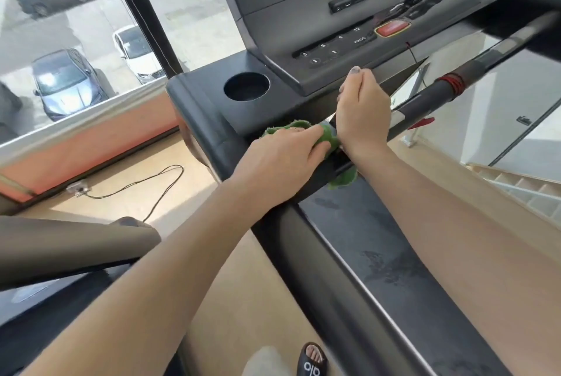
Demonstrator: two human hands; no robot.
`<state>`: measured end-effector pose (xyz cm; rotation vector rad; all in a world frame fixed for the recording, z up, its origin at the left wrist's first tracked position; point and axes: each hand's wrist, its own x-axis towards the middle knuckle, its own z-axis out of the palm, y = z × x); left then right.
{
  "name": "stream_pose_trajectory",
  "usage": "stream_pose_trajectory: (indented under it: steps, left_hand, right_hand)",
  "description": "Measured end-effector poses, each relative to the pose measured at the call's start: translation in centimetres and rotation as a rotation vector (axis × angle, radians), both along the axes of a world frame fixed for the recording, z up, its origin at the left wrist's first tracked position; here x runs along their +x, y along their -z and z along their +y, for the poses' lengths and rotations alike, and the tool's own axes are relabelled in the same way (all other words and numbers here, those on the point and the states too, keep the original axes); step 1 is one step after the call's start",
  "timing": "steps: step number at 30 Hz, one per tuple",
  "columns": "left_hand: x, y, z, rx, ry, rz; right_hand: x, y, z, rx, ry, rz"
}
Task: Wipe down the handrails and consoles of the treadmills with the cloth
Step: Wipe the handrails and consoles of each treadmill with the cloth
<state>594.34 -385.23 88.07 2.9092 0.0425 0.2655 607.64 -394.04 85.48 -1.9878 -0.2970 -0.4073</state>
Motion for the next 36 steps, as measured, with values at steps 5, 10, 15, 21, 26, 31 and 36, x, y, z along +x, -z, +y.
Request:
stream_pose_trajectory:
  steps: [5, 10, 15, 21, 26, 31, 36]
  left_hand:
    - [-0.4, -0.6, -1.0, -0.084, -0.014, 0.044]
    - [-2.8, 0.3, -3.5, -0.002, -0.049, 0.018]
    - [-3.1, -0.4, -4.6, 0.003, -0.184, -0.008]
    - [-2.6, -0.4, -5.0, 0.016, -0.28, -0.014]
    - [-2.6, -0.5, -5.3, -0.005, -0.301, 0.018]
    - [-2.4, -0.1, -5.1, 0.015, -0.299, 0.001]
    - [-2.5, 0.2, -5.2, 0.101, -0.321, -0.074]
  right_hand:
    - [-0.1, 0.8, -2.7, -0.387, -0.297, -0.097]
    - [0.0, 0.4, -4.9, -0.547, -0.413, 0.08]
    - [-1.2, -0.9, -5.7, -0.669, -0.508, 0.131]
    - [-0.8, -0.2, -4.8, -0.864, -0.472, -0.087]
    - [0.0, 0.2, -5.2, -0.823, -0.53, -0.09]
    - [-0.2, 0.1, -5.2, -0.835, -0.555, -0.07]
    - [-0.4, -0.2, -5.4, -0.804, -0.61, 0.003]
